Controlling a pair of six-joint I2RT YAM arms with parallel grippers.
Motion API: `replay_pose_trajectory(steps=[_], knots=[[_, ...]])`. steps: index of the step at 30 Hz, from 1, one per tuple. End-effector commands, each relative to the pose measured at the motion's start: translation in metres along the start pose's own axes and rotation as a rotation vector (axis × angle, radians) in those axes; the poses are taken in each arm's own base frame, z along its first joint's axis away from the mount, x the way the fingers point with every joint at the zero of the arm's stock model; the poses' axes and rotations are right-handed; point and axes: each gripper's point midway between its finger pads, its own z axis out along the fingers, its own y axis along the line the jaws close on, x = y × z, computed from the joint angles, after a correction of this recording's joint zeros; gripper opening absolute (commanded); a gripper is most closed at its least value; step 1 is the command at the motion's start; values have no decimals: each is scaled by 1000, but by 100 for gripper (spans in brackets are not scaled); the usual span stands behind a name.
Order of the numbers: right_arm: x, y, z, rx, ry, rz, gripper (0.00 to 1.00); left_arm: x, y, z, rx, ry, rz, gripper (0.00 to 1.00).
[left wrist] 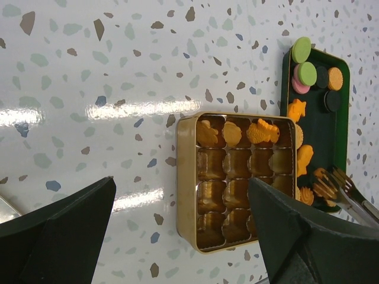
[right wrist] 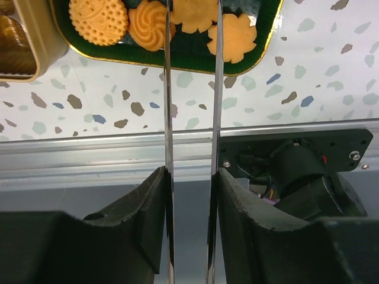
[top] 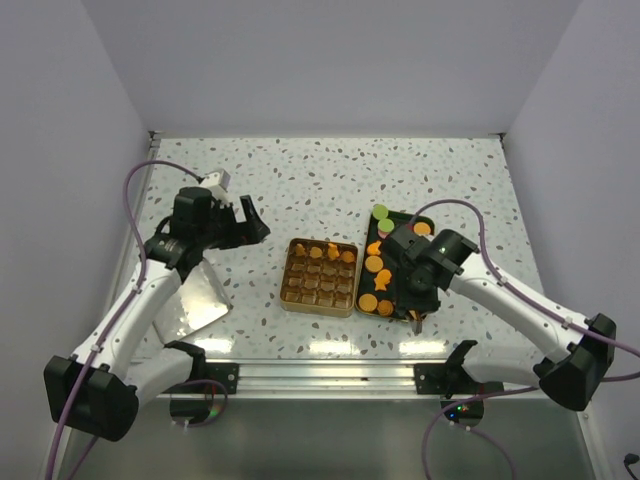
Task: Pack the cookies
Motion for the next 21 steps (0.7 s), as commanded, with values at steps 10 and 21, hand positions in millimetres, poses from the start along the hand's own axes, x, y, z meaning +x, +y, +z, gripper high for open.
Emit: replay_pose_trajectory(steps=[10, 21], knots=[[-60, 27, -65, -70, -175, 3, 32, -8, -8, -8, 30, -45, 3, 100], [-80, 90, -78, -270, -179, -51, 31, -6, -6, -12, 22, -52, -5, 100]])
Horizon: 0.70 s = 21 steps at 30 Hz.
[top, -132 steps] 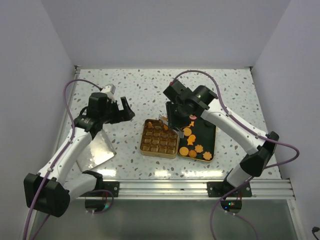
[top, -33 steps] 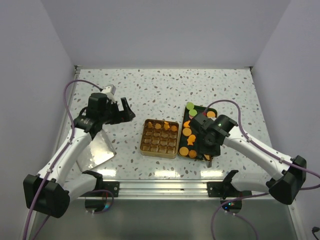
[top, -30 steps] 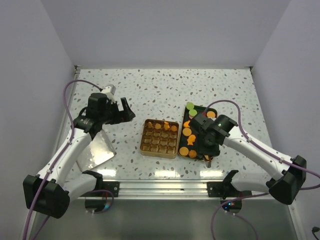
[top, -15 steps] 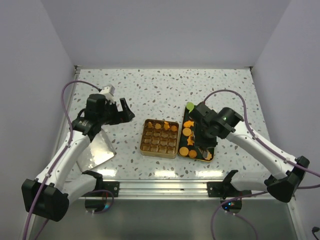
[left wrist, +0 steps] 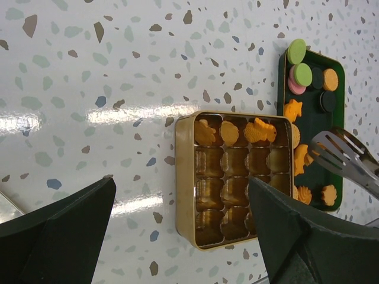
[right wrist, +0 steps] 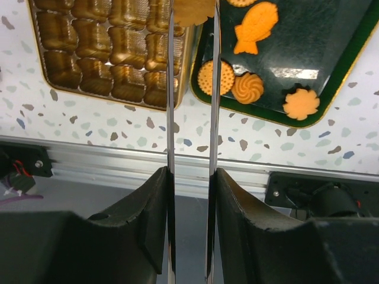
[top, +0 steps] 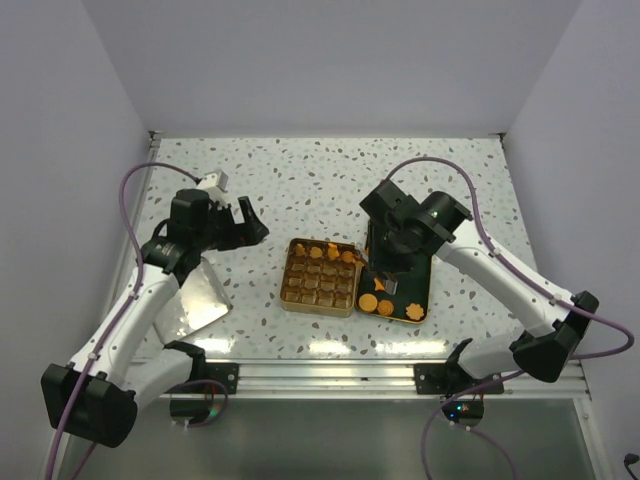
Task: Pack the cookies
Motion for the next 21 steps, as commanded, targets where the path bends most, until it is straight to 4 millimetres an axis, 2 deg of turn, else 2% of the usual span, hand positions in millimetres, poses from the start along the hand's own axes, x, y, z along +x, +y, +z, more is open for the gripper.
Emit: replay_pose_trajectory(steps=[1, 10, 21], knots=[[-8, 25, -6, -99, -16, -23, 30, -5, -4, -5, 13, -35, -9, 100], [-9, 40, 9, -133, 3, -48, 29, -4, -4, -3, 10, -37, -25, 100], [0, 35, 29, -105, 29, -78, 31, -4, -4, -1, 7, -35, -47, 100]])
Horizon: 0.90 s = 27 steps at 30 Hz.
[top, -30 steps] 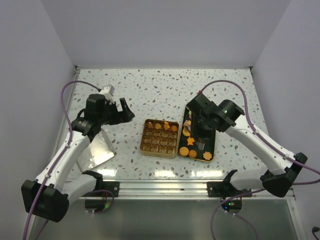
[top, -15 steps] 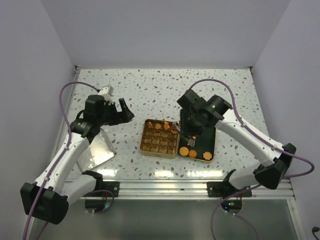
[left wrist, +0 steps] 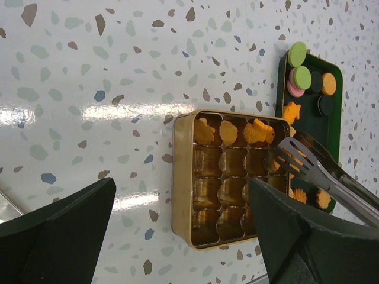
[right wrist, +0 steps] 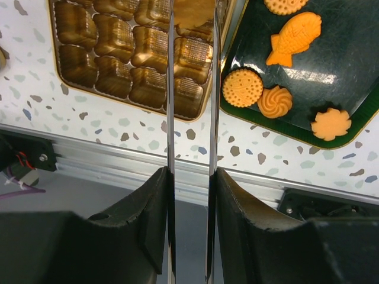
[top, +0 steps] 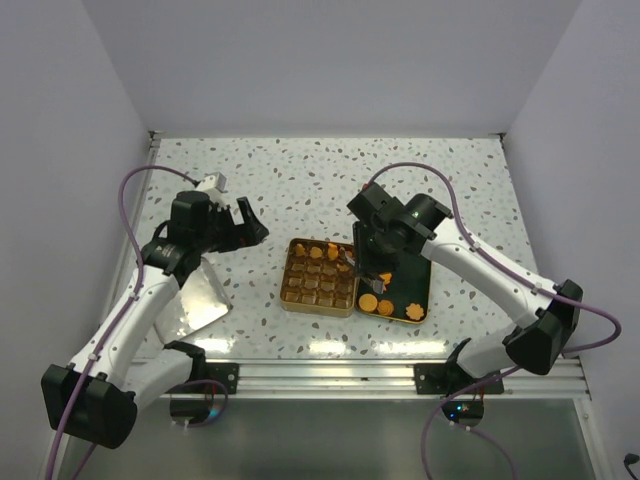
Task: Pack the cookies
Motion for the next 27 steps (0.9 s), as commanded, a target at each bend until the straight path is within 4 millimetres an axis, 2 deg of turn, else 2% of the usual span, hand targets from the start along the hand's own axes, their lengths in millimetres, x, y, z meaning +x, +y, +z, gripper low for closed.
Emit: replay_pose_trajectory(steps=[1, 8, 27], knots=[[-2, 5, 1, -27, -17, -22, 32, -8, -5, 0, 15, -35, -11, 100], [1, 2, 5, -20, -8, -27, 40, -7, -5, 1, 13, -33, -17, 100], [1, -9, -2, 10, -32, -33, 49, -10, -9, 4, 19, -27, -12, 100]])
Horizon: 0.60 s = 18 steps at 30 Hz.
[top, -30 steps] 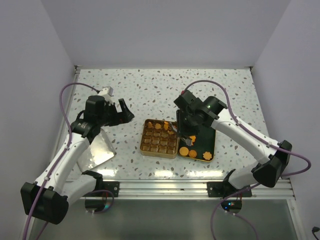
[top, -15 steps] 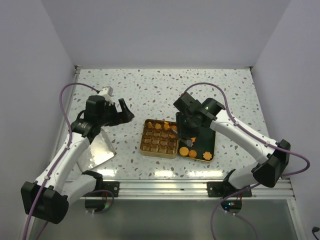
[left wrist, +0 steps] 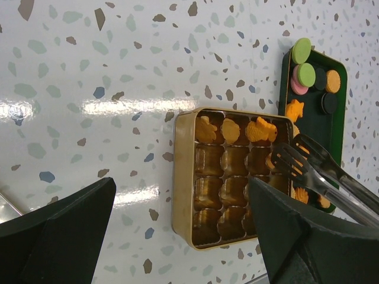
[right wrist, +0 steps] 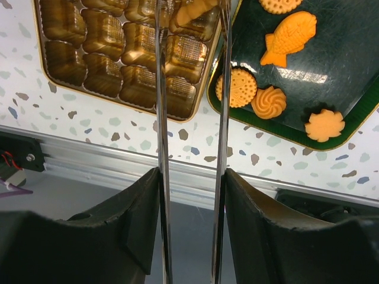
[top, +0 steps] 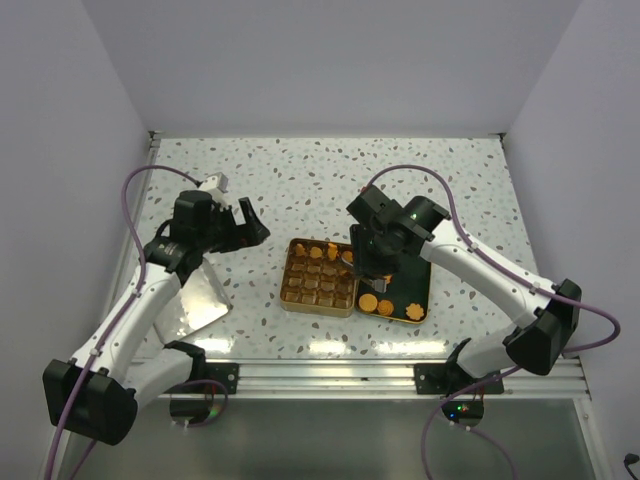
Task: Pack the cookies
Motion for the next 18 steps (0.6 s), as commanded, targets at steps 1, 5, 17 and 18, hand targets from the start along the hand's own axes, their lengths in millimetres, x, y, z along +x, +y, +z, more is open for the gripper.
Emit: replay_pose_trajectory(steps=[1, 5, 17, 18], knots=[[-4, -2, -10, -10, -45, -5, 49, -14, -10, -1, 29, -46, -3, 100], [-5, -3, -12, -7, -54, 2, 50, -16, -12, -2, 33, -47, 5, 100], [9, -51, -43, 118, -90, 37, 51, -18, -13, -1, 35, -46, 21, 100], [16, -59, -47, 123, -96, 44, 51, -19, -13, -1, 34, -48, 21, 100]])
